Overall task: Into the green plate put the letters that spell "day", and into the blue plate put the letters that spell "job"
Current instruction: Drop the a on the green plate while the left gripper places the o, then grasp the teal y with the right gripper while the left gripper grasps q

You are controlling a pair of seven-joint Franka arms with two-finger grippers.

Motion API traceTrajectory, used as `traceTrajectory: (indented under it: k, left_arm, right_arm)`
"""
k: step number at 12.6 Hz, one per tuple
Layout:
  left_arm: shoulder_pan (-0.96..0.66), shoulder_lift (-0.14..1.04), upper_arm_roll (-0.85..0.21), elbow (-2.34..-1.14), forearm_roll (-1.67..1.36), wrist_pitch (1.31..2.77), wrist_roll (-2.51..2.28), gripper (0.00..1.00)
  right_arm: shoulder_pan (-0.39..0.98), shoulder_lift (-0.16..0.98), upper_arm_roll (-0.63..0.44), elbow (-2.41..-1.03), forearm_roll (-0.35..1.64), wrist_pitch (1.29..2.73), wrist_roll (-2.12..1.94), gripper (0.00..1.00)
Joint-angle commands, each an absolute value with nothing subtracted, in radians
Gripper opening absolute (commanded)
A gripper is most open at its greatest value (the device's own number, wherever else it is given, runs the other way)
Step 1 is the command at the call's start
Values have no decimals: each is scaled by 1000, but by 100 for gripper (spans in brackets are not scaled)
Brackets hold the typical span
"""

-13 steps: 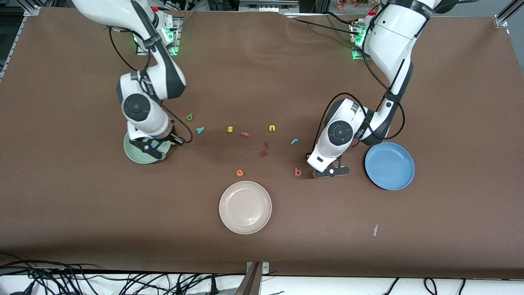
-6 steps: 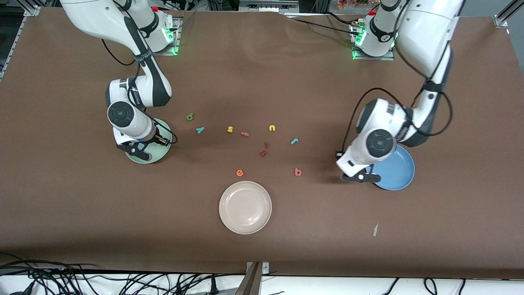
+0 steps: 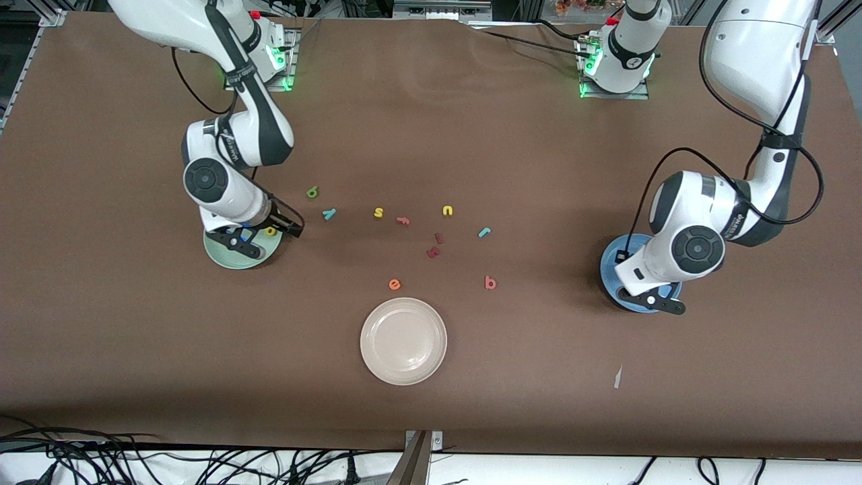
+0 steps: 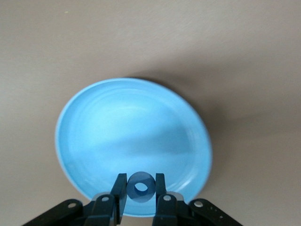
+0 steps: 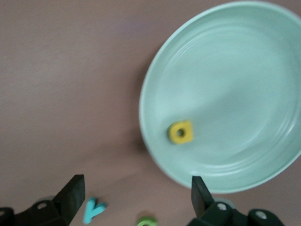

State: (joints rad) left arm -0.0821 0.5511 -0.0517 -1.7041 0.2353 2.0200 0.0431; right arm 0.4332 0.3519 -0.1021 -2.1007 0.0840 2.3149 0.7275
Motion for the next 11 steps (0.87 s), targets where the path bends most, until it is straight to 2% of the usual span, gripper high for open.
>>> traceTrajectory:
  k: [1, 2, 4, 9, 11]
  left_arm:
    - [-67, 569, -63, -1703, 276, 2037, 83, 99]
    - [-69, 568, -64, -1692, 259, 2037, 66, 100]
    - [-84, 571, -67, -1646, 206, 2033, 2, 100]
    - [-224, 701, -72, -1482, 100, 2034, -306, 100]
    - [-287, 758, -72, -1410, 62, 2037, -411, 100]
  right_arm:
    - [434, 348, -23, -2120, 100, 2385, 909, 99]
    - [437, 351, -5, -2141, 100, 2434, 967, 93]
    - [439, 353, 8, -2178, 100, 2488, 988, 89]
    - [440, 403, 55, -2267, 100, 2677, 1022, 80]
    - [440, 407, 57, -2269, 100, 2678, 1023, 65]
